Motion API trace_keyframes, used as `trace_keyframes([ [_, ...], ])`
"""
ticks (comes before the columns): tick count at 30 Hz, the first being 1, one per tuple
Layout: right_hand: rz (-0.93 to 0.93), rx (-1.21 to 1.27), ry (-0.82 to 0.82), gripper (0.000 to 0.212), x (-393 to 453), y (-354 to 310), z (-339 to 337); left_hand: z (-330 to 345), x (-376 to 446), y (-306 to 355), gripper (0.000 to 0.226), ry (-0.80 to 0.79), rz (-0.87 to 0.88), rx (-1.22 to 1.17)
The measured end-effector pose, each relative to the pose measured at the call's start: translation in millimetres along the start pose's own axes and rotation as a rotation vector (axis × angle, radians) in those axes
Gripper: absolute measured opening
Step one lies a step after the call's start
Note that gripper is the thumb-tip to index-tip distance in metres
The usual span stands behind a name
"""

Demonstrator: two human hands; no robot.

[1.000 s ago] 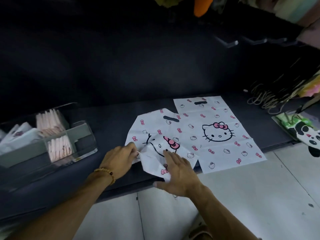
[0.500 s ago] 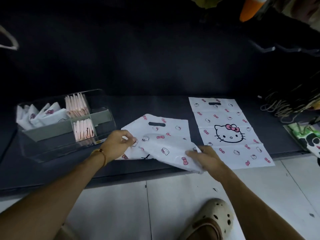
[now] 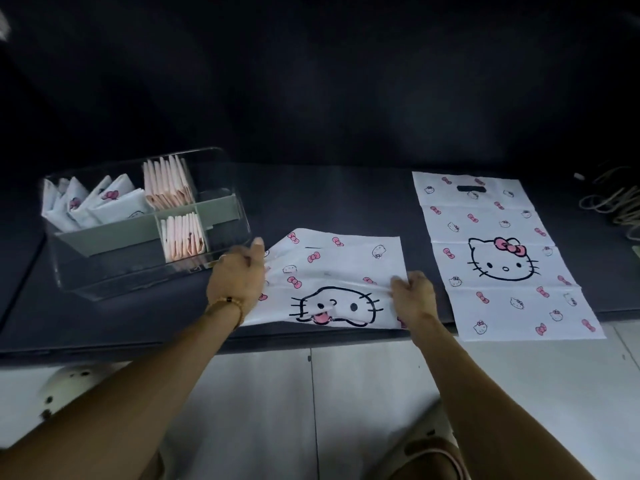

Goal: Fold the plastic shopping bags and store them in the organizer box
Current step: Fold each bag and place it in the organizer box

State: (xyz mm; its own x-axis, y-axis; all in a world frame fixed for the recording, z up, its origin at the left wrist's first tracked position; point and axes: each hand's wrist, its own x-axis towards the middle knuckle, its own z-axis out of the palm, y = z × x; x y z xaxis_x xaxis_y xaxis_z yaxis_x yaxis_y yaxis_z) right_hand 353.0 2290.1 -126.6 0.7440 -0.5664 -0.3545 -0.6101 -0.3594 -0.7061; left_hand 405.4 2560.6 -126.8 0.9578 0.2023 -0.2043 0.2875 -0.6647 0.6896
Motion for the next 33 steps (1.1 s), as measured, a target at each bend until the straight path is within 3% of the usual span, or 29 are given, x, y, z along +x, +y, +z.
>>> trace_keyframes([
  [3,-0.075,-0.136,0.032,0.018,11,3,3,1,-2,-8,0.086,-0.054,-0.086,0.124],
  [4,-0.090,-0.164,0.034,0.016,13,5,3,1,-1,-9,0.086,-0.080,-0.110,0.143],
  [9,-0.123,-0.243,0.039,0.008,15,21,-11,16,2,4,0.040,-0.343,-0.134,-0.165],
  [14,-0.013,-0.110,0.045,0.021,16,34,-31,30,3,26,0.053,-0.398,0.084,-0.287],
  [17,0.027,-0.135,0.057,0.008,21,34,-36,31,10,43,0.051,-0.233,0.288,-0.266],
  [19,0.015,-0.173,0.081,0.019,25,35,-36,28,17,52,0.051,-0.089,0.392,-0.157],
  [22,0.015,-0.255,0.063,0.005,29,33,-34,26,15,51,0.050,-0.052,0.432,0.036],
  [24,0.020,-0.267,0.059,0.023,32,34,-31,31,0,45,0.049,0.001,0.440,0.182],
  [26,0.015,-0.277,0.073,0.032,34,34,-30,36,-18,34,0.049,0.074,0.372,0.257],
  [29,0.029,-0.249,0.049,0.015,33,30,-32,41,-34,17,0.052,0.062,0.078,0.097],
  [31,0.046,-0.152,0.031,0.023,31,26,-37,41,-33,12,0.037,0.000,-0.042,-0.097],
  [33,0.073,0.027,0.015,0.029,26,23,-46,39,-27,13,0.024,-0.051,-0.045,-0.169],
])
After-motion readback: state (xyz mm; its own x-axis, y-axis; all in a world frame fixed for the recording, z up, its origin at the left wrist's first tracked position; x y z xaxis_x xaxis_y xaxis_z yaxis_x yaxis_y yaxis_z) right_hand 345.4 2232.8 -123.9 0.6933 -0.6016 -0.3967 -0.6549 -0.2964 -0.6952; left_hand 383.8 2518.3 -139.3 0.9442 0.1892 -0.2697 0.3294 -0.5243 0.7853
